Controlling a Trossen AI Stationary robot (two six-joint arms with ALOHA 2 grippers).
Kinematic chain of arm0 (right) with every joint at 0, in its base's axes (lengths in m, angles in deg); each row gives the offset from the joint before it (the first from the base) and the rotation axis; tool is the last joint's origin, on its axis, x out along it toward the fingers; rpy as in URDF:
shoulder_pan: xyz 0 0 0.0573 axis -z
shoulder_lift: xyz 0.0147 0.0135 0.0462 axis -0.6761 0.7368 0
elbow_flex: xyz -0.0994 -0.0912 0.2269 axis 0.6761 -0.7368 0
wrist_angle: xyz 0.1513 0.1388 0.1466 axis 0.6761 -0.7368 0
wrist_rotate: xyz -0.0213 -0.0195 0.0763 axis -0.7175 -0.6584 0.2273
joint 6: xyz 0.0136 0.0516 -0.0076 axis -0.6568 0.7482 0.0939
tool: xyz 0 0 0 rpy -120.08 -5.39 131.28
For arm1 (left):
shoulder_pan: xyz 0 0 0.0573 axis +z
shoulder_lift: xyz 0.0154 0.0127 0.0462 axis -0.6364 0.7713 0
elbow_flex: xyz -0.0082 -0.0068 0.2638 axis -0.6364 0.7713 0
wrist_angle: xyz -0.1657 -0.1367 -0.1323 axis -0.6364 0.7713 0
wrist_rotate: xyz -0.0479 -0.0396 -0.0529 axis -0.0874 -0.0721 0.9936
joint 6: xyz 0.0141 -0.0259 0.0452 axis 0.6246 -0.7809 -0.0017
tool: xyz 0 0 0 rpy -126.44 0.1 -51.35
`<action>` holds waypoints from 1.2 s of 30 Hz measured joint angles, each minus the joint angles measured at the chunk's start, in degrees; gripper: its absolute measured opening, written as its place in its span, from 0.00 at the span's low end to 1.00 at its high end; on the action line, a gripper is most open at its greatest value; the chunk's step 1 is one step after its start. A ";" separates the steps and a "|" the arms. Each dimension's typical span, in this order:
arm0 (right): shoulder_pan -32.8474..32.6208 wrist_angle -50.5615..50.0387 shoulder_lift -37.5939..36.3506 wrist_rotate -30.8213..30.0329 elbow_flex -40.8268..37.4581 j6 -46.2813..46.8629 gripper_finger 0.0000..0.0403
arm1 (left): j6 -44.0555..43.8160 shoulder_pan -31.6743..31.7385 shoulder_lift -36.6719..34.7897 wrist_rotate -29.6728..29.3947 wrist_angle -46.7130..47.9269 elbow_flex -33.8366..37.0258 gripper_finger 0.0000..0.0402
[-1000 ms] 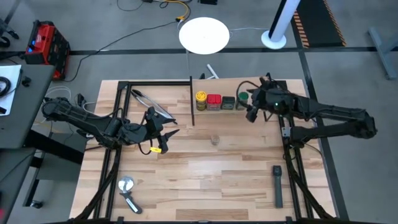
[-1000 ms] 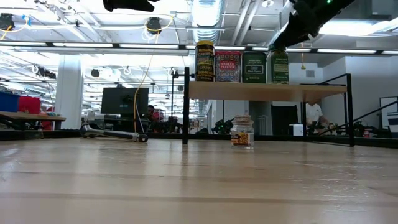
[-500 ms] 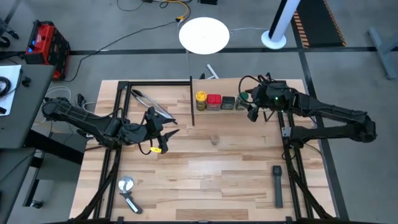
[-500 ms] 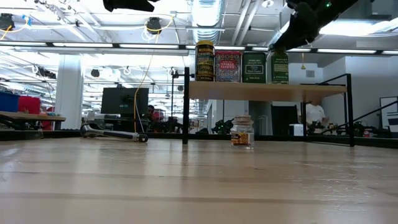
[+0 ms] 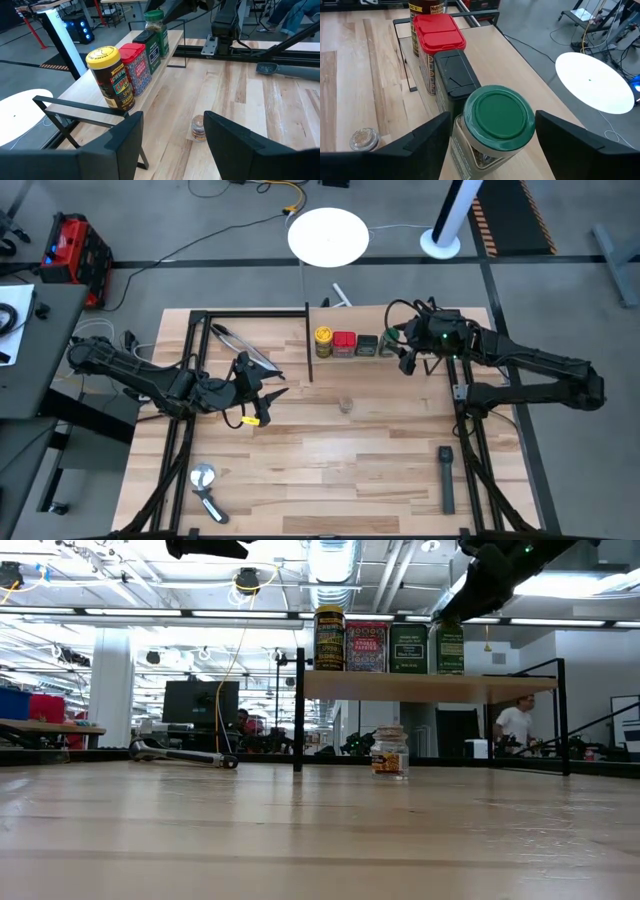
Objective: Shelf spices
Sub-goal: Remove the green seasoning bottle from the shelf
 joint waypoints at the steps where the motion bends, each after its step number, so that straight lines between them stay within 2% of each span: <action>1: 0.00 0.00 0.00 0.00 0.00 0.00 0.71 | -0.04 -0.02 0.00 0.00 -0.02 0.00 0.50; 8: 0.00 -0.03 0.00 0.00 0.00 0.05 0.66 | -0.06 0.05 3.32 -0.04 -0.43 0.00 0.50; 12: 0.00 -0.19 0.00 0.00 0.00 0.66 0.59 | 0.56 0.05 6.29 -0.26 -2.33 0.02 0.50; 17: 0.00 -0.31 -0.02 0.00 0.02 1.38 0.50 | 3.76 -0.24 6.64 -0.20 -5.68 0.02 0.50; 25: 0.00 -0.55 -0.04 0.00 0.02 2.03 0.51 | 4.94 -0.24 6.27 -0.13 -6.58 0.01 0.50; 36: 0.00 -2.33 -0.37 -0.09 0.12 3.08 0.48 | 5.38 -0.24 6.23 -0.02 -8.73 0.01 0.50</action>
